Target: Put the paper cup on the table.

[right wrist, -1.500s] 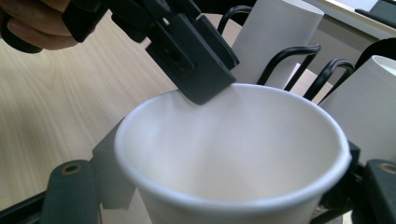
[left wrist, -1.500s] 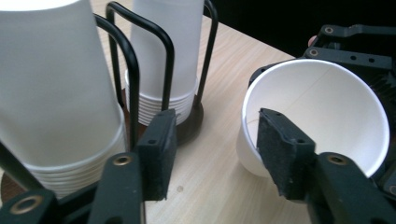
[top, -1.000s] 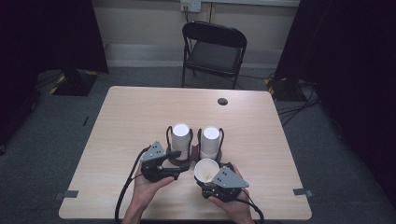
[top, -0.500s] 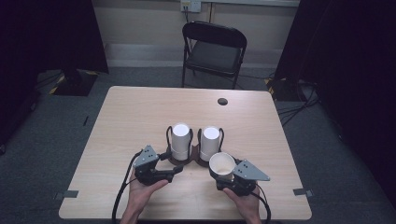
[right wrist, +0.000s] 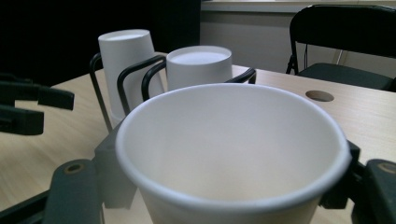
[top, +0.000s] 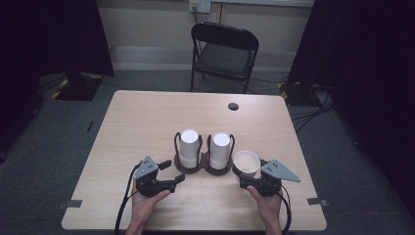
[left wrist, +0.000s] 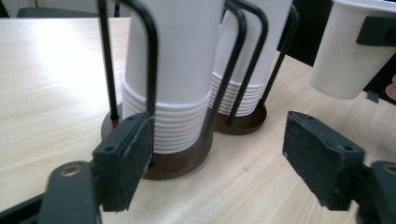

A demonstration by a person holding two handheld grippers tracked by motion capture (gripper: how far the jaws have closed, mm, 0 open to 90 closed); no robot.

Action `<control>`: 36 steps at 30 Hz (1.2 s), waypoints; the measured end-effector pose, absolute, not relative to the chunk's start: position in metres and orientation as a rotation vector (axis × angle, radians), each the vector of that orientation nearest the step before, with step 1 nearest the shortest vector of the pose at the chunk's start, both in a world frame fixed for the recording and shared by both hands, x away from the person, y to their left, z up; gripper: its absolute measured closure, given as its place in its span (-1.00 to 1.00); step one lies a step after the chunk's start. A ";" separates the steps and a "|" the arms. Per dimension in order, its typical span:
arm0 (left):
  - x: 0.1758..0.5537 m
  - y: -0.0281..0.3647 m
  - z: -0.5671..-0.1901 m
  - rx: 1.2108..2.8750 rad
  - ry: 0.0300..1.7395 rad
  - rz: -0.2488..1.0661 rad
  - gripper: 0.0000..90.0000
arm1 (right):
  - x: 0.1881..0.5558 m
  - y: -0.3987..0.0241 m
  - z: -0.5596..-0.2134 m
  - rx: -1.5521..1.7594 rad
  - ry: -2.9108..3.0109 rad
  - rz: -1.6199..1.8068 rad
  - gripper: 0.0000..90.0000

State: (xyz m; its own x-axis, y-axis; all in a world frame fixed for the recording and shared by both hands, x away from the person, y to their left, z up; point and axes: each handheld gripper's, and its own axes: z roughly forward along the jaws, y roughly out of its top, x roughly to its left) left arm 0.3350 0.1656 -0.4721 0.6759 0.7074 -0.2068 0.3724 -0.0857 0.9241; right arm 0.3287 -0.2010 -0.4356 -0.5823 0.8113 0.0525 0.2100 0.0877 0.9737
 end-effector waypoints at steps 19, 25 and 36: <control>0.326 0.173 -0.496 1.649 0.923 0.501 -0.58 | 0.377 -0.226 -0.423 1.096 1.702 1.466 -0.45; 0.316 0.169 -0.496 1.580 0.999 0.691 -0.66 | 0.395 -0.230 -0.423 1.123 1.683 1.431 -0.45; 0.315 0.171 -0.497 1.575 0.964 0.666 -0.64 | 0.423 -0.236 -0.438 1.150 1.669 1.386 -0.46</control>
State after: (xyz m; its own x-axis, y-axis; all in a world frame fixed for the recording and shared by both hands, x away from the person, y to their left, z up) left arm 0.3150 0.1712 -0.4967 0.5076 0.8581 -0.0774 0.2308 -0.0489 0.9718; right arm 0.4233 -0.2356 -0.4384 -0.3845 0.9223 0.0382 0.2071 0.0458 0.9772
